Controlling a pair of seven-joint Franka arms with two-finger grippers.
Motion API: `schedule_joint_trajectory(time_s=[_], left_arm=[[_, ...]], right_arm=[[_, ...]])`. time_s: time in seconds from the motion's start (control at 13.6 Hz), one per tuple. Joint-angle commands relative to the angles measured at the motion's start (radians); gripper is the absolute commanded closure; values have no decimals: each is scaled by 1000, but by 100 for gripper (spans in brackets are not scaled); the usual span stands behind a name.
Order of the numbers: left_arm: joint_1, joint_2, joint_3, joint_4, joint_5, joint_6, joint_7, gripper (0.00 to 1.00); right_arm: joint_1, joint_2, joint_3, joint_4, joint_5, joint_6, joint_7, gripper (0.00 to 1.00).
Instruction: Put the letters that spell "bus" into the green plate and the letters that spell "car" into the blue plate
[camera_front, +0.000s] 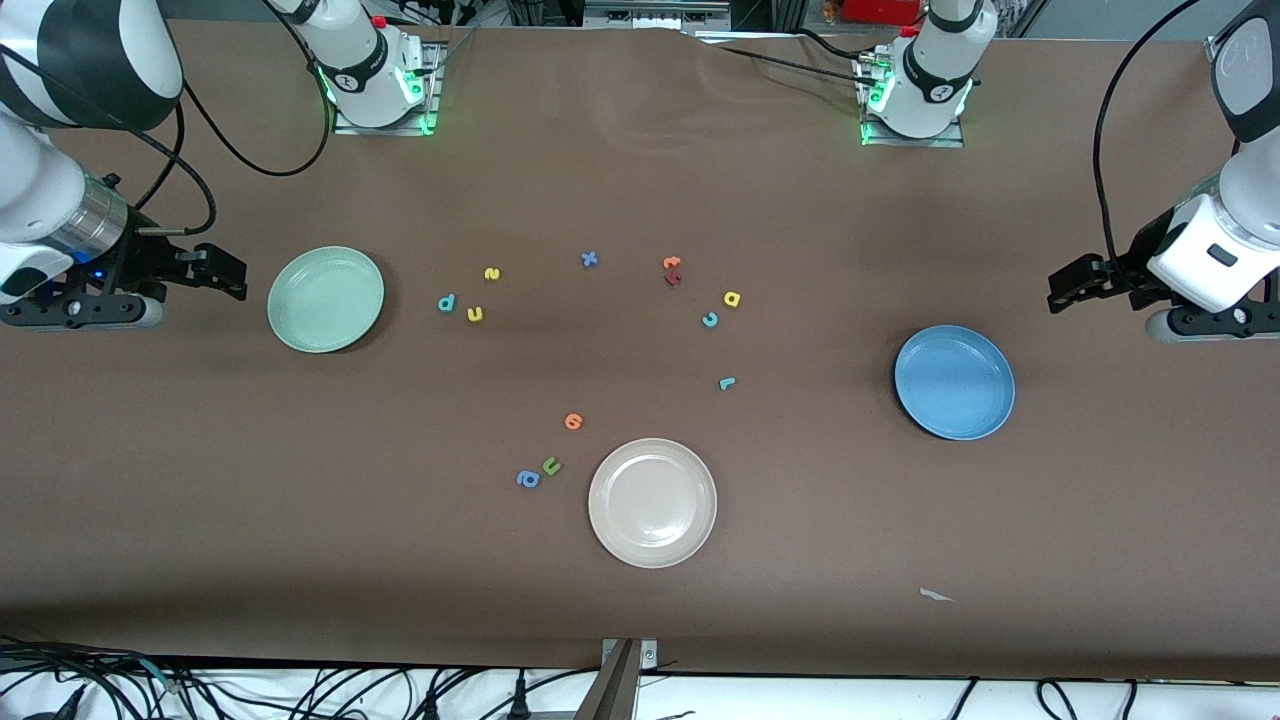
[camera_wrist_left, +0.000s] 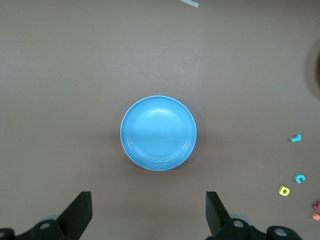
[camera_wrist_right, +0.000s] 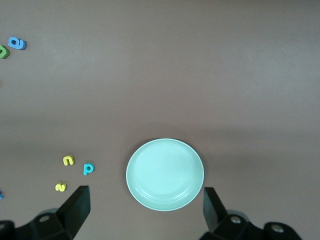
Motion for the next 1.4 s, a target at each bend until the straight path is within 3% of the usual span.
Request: schedule_joint_trajectory(time_s=[0.0, 0.44, 0.66, 0.81, 1.03, 1.33], left_arm=[[-4, -5, 1, -2, 21, -9, 18, 0], [-9, 9, -6, -11, 9, -8, 15, 0], [-9, 30, -54, -36, -3, -5, 0, 0], [-9, 44, -83, -71, -68, 29, -3, 0], [-6, 30, -184, -214, -71, 160, -83, 0], [-7, 53, -356, -390, -65, 409, -271, 0]], right_arm=[[4, 6, 1, 17, -7, -21, 17, 0], [6, 5, 2, 17, -7, -41, 16, 0], [13, 6, 8, 17, -7, -33, 31, 0], [26, 8, 36, 6, -9, -31, 161, 0], [27, 9, 97, -52, -7, 5, 284, 0], [27, 6, 188, -236, -4, 171, 472, 1]])
